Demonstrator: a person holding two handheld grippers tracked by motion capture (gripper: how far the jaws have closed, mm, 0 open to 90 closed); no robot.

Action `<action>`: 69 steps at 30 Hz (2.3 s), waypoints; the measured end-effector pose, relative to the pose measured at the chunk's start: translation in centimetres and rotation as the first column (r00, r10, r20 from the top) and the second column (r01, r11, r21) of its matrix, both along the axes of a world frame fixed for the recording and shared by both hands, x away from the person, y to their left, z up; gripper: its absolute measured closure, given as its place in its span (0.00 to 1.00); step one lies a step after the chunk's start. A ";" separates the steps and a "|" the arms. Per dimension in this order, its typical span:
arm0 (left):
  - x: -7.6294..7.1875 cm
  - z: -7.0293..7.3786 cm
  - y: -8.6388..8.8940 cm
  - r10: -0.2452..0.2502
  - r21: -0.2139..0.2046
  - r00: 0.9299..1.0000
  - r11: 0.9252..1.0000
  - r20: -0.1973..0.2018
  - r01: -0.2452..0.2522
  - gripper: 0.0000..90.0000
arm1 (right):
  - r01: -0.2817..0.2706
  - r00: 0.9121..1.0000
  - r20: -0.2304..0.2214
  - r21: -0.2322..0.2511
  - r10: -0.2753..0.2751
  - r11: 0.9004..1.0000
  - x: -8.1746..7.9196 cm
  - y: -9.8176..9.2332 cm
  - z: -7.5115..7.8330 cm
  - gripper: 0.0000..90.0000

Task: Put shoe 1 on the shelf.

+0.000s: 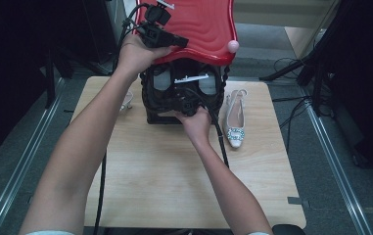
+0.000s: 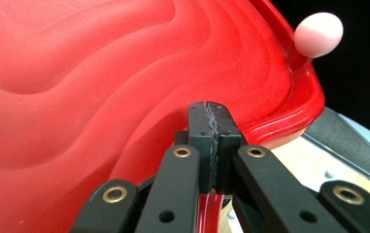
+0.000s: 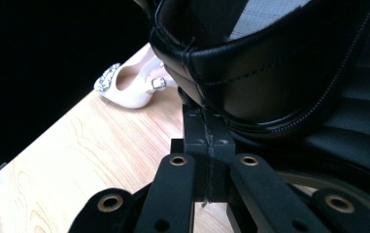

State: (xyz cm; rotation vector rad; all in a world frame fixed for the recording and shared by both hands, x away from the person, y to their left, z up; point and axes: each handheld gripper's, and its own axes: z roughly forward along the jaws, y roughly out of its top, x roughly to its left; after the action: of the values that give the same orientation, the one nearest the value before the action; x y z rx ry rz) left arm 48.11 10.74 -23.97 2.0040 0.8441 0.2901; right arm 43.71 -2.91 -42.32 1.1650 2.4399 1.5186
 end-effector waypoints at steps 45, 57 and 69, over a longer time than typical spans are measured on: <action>-12.0 -7.1 6.0 -0.081 -0.073 0.991 0.995 -0.104 0.073 0.48 | -0.104 0.994 0.025 0.058 0.102 0.993 -8.8 -9.6 -1.9 0.49; -14.0 -12.4 7.2 -0.058 -0.056 0.990 0.997 -0.125 0.052 0.44 | -0.121 0.991 0.061 0.045 0.119 0.992 -10.3 -11.0 -2.6 0.52; -14.5 -17.9 8.5 -0.030 -0.052 0.986 0.998 -0.164 0.022 0.45 | -0.109 0.994 0.019 0.022 0.109 0.994 -11.4 -12.6 -4.4 0.51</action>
State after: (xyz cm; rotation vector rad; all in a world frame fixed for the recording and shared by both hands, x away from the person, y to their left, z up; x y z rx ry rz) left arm 33.62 19.27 -41.86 2.0103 0.9187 0.0879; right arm 32.35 -15.49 -46.76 1.0328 2.5202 1.5816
